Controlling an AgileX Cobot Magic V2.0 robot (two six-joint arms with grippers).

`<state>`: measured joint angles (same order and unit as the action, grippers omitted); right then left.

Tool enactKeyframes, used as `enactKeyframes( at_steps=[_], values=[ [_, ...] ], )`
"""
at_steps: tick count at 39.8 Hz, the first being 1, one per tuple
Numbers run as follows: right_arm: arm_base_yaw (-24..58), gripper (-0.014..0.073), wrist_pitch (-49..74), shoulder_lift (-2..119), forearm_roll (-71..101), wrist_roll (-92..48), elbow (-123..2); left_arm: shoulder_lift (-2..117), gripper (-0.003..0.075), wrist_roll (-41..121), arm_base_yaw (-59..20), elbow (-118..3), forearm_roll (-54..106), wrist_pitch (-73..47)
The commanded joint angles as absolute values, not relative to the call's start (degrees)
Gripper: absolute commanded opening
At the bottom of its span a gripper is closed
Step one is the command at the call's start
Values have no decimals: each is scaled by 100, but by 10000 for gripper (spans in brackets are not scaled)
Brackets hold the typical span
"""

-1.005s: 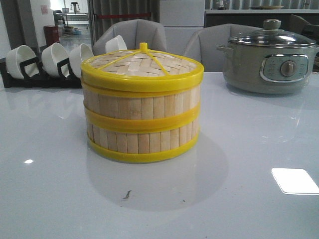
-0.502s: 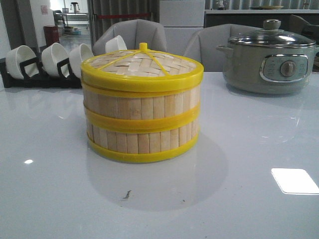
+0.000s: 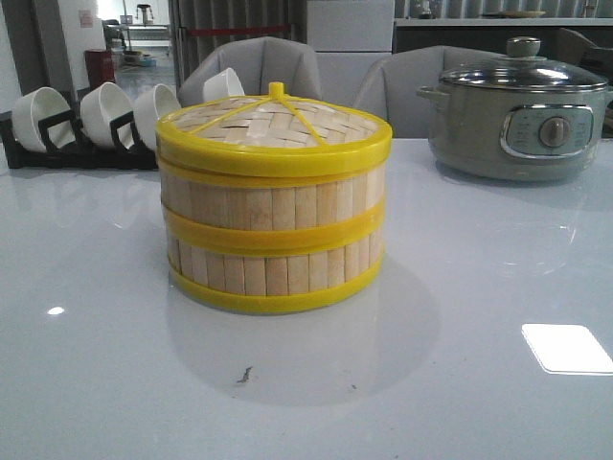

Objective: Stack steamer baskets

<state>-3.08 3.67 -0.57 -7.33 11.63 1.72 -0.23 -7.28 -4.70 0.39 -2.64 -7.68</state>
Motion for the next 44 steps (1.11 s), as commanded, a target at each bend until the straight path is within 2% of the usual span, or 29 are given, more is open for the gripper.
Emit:
enactKeyframes(
  at_steps=[1, 16, 28, 44],
  values=[
    [-353, 29, -81, -181, -776, 1175, 89, -92, 95, -708, -468, 47, -253, -252],
    [-353, 29, -143, -177, -612, 1121, 89, -92, 95, -708, -468, 47, -253, -252],
    [-353, 29, -91, -177, 757, -423, 89, -92, 95, -708, -468, 47, -253, -252],
    [-353, 29, -78, -177, 763, -419, 89, -92, 95, -708, -468, 47, -253, -252]
  ],
)
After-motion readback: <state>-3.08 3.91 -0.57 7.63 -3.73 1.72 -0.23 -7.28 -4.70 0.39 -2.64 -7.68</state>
